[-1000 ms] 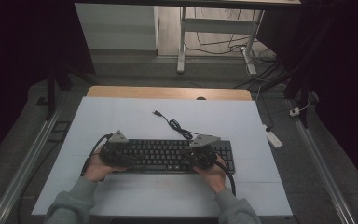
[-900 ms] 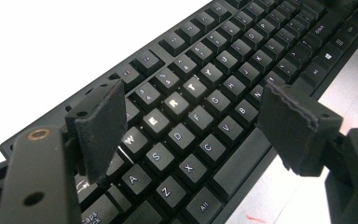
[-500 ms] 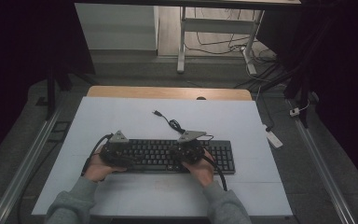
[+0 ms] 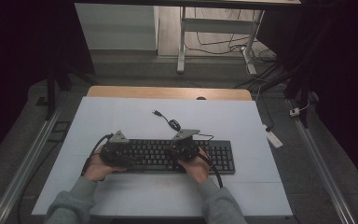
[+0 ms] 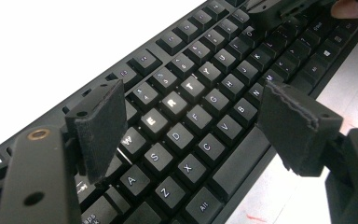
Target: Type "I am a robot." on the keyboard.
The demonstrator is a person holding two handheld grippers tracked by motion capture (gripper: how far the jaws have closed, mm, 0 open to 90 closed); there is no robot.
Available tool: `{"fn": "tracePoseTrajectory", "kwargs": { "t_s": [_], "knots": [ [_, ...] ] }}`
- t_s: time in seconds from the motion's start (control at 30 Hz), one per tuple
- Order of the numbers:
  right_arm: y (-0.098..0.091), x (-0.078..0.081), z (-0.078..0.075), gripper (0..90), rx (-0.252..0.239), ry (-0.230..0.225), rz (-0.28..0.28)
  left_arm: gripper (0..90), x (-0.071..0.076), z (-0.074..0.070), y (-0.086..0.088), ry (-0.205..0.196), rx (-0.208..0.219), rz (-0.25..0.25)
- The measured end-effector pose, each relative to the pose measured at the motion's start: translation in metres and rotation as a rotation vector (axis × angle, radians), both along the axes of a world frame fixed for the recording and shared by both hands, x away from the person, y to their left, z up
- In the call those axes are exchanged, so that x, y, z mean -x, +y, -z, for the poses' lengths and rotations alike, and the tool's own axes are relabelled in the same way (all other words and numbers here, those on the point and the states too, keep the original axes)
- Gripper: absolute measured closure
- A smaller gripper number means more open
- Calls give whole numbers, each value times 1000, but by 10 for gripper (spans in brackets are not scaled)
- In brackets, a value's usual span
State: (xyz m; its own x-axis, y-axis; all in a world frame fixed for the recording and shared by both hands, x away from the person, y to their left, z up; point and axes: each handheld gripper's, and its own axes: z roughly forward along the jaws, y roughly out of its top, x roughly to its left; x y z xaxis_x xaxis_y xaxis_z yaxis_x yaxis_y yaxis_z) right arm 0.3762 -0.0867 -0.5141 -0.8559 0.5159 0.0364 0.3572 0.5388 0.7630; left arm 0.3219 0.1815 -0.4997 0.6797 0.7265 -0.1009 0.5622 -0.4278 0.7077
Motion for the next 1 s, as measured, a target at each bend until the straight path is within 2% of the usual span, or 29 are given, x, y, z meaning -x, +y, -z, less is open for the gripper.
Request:
{"fn": "tracePoseTrajectory", "kwargs": {
  "t_s": [0.4, 0.53, 0.63, 0.77, 1.0],
  "knots": [
    [5, -4, 2, 894, 14, 12, 2, 240, -1, 1, 1, 0, -1, -1],
    [5, -4, 4, 895, 36, 18, 2, 239, -1, 1, 1, -1, -3, 0],
    [5, -4, 4, 895, 19, 17, 0, 239, -1, 1, 1, -2, -3, -1],
    [2, -1, -3, 895, 2, -13, -1, 238, -1, 0, 1, -7, -2, -2],
    [-13, 10, -15, 887, -26, -33, -7, 238, 0, -1, 2, -16, -1, -13]
  ]
}}
